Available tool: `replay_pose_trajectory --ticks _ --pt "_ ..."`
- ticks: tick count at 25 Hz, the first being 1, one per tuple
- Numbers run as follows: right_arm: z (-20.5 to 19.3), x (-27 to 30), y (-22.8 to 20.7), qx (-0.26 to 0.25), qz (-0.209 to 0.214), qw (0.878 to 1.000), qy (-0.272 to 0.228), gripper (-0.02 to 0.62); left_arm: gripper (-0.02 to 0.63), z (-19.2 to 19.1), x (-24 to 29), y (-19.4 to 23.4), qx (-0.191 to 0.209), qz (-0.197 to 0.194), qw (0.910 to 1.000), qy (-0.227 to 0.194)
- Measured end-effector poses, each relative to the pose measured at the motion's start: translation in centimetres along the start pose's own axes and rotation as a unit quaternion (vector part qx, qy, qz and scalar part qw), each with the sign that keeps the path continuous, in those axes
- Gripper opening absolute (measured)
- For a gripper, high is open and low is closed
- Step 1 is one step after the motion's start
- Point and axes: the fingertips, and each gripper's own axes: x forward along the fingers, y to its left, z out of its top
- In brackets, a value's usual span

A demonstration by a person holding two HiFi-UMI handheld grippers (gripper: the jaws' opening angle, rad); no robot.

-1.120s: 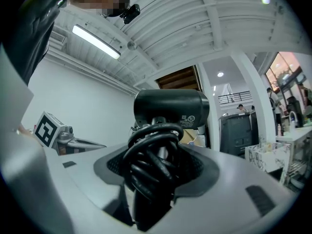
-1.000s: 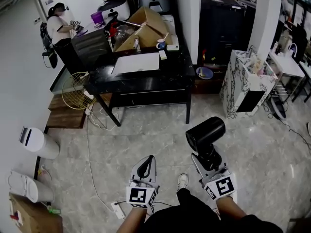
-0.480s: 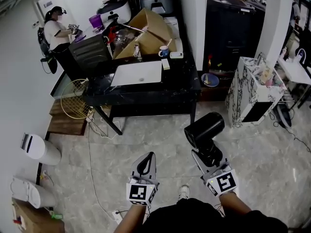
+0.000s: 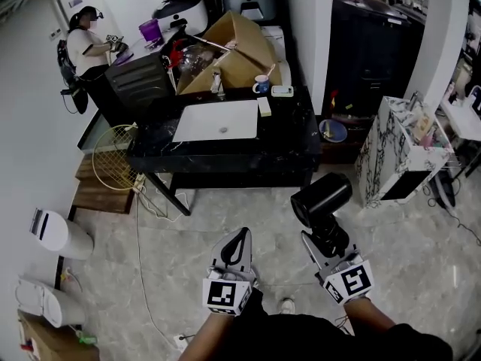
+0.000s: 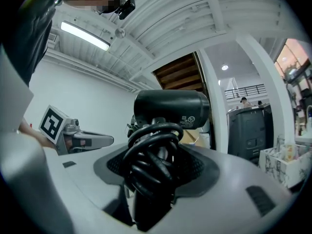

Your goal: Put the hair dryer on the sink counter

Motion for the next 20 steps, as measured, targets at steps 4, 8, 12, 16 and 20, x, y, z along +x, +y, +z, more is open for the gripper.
replay_pose_trajectory --ticks 4,8,12,16,20 --pt "-0.1 4.0 -1.3 0.002 -0.011 1.000 0.000 0.255 -0.005 -0.8 3.2 3.1 -0.003 -0.012 0.9999 0.006" --pt "0.1 8.2 -2.6 0.002 -0.026 1.000 0.001 0.255 -0.005 -0.9 6.5 6.5 0.003 -0.027 0.9996 0.013" --pt "-0.2 12.0 -3.9 0.003 -0.039 0.999 0.007 0.255 -0.005 -0.3 9.5 9.7 0.006 -0.037 0.9992 0.014" --pt "-0.6 15.5 -4.8 0.004 -0.053 0.998 0.015 0.255 -0.005 -0.3 12.2 12.6 0.008 -0.047 0.9987 0.015" --pt "-1.3 18.7 -5.4 0.009 -0.063 0.998 0.015 0.255 -0.005 -1.1 14.2 15.4 0.009 -0.054 0.9984 0.016"
